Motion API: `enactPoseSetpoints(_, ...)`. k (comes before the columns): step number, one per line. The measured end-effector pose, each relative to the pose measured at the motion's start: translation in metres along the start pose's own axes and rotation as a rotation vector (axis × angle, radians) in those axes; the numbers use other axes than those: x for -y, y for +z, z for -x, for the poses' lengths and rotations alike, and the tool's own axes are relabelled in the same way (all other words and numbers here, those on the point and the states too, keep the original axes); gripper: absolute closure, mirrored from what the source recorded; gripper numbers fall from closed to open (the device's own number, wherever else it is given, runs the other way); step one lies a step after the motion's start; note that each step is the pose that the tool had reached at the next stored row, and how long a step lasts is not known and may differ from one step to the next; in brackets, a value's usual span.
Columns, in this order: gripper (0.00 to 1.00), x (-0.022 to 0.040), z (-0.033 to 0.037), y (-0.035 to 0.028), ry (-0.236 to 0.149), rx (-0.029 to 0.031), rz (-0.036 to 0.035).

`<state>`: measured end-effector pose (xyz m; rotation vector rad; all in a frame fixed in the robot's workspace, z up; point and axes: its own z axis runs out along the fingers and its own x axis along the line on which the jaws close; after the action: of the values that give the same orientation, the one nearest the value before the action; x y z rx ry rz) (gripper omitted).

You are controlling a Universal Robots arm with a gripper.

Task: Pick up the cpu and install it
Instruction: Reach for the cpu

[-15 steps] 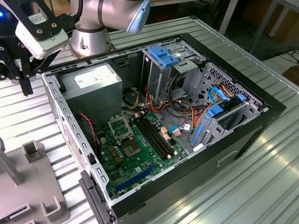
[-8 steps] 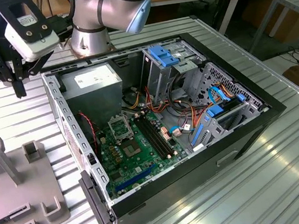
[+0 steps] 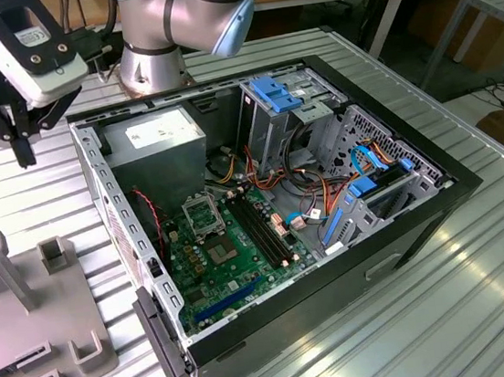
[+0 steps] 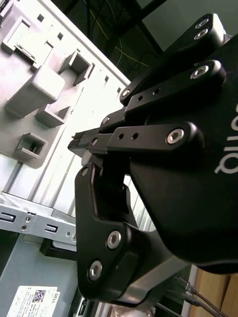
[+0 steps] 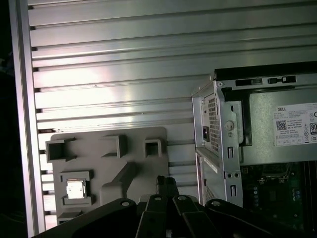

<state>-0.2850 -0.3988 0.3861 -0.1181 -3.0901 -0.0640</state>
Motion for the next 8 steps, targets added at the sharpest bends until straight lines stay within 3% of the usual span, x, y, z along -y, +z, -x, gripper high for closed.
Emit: enactPoseSetpoints(8,0.89,0.0008,-0.0094,0.0007,0.000,0.0000,0.0000)
